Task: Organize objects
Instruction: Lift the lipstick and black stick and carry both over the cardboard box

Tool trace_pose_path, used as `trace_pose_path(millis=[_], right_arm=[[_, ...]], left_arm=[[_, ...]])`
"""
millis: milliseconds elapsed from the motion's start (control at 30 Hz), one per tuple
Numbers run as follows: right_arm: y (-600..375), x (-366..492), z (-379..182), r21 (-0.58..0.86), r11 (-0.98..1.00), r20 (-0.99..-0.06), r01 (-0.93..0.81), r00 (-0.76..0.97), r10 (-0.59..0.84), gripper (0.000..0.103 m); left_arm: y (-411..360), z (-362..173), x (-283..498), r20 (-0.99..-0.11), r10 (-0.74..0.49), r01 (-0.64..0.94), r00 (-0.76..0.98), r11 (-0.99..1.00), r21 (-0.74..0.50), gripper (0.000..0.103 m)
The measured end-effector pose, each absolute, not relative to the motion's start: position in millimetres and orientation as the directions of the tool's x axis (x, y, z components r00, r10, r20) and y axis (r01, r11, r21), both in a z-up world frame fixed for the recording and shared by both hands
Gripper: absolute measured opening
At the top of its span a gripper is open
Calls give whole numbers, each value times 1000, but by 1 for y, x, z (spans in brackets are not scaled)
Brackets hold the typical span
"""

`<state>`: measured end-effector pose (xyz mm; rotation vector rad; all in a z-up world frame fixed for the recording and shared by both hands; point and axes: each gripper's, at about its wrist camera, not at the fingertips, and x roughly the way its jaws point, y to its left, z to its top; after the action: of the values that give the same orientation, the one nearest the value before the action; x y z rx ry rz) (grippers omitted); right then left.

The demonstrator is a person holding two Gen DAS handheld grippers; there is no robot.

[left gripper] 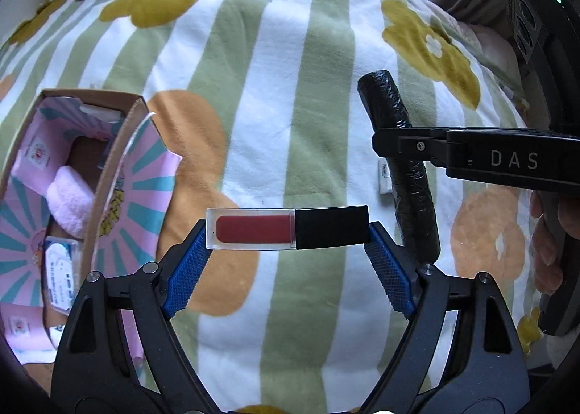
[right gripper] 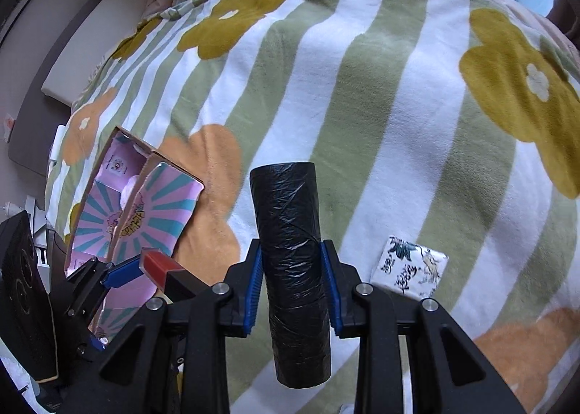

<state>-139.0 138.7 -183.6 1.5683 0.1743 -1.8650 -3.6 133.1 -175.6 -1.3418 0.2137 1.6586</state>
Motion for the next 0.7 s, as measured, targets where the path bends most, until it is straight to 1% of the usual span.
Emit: trace_pose_path(millis=[233, 433, 700], right_arm=[[153, -94, -118, 287, -821, -908, 494, -132, -397, 28], [178, -45, -63, 224, -877, -907, 424, -239, -347, 28], [209, 28, -28, 164, -935, -904, 314, -331, -270, 28]], left_arm=[[81, -119, -7, -815, 578, -781, 42, -489, -387, 83], [40, -78, -12, -798, 601, -803, 35, -458, -380, 83], [-14, -55, -12, -790, 611, -814, 53, -431, -388, 83]])
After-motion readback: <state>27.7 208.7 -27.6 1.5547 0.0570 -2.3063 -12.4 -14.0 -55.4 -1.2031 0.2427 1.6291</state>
